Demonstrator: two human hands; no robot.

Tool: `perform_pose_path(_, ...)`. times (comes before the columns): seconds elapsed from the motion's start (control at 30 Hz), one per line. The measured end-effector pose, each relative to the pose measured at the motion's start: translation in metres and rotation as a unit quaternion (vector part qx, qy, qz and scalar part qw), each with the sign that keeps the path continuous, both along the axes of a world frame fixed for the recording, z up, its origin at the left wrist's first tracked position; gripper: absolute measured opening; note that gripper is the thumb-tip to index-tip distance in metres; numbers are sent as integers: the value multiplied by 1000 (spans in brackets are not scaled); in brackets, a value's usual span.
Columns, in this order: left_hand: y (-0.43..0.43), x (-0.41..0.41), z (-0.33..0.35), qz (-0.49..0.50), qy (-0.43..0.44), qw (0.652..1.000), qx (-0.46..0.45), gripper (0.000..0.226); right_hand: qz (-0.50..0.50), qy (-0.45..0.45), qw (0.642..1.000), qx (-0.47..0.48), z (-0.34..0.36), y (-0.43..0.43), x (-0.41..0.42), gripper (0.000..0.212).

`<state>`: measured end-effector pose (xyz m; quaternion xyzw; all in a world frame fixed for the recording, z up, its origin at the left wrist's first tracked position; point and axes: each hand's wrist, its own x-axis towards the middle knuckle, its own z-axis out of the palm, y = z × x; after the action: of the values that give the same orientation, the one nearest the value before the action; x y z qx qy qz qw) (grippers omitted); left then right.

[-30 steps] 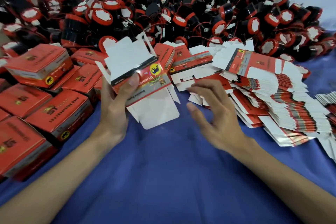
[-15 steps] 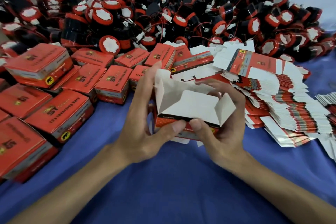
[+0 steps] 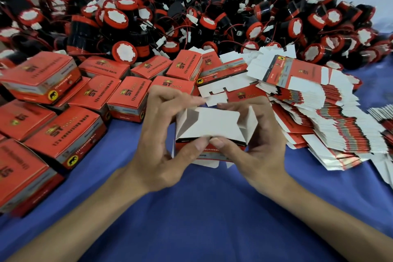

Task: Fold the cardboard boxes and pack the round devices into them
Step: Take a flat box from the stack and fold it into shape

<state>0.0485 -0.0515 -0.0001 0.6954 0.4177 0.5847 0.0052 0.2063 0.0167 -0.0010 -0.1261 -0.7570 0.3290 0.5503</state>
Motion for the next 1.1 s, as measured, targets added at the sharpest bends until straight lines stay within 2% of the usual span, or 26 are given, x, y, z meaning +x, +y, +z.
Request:
perform_pose_path(0.07,2,0,1,-16,-4,1000,16,31,15,4,1000,-8,-1,1,-1,33)
perform_pose_path(0.23,5,2,1,-48,-107,993,10,42,7,14,999,-51,-5,1,-4,38)
perform_pose_path(0.43,7,-6,-3,-37,-175,982,-58,36,31,19,990,-140,-9,8,-9,35)
perform_pose_path(0.57,19,-5,-1,1,-189,977,-102,30,8,9,987,-163,-2,16,-22,47)
perform_pose_path(0.67,34,-6,0,46,-182,976,-105,30,-14,9,988,-151,6,27,-38,45)
perform_pose_path(0.77,45,-8,-3,119,-97,986,-58,37,-24,-13,992,-125,1,38,-44,36)
perform_pose_path(0.87,48,-11,-10,143,-72,986,-47,39,-31,-22,994,-99,-8,42,-45,39)
perform_pose_path(0.97,46,-14,-13,121,-101,985,-69,38,-61,-38,996,-61,-11,44,-45,45)
perform_pose_path(1.1,44,-13,-10,19,-205,971,-119,27,-67,-53,996,-36,-14,44,-44,47)
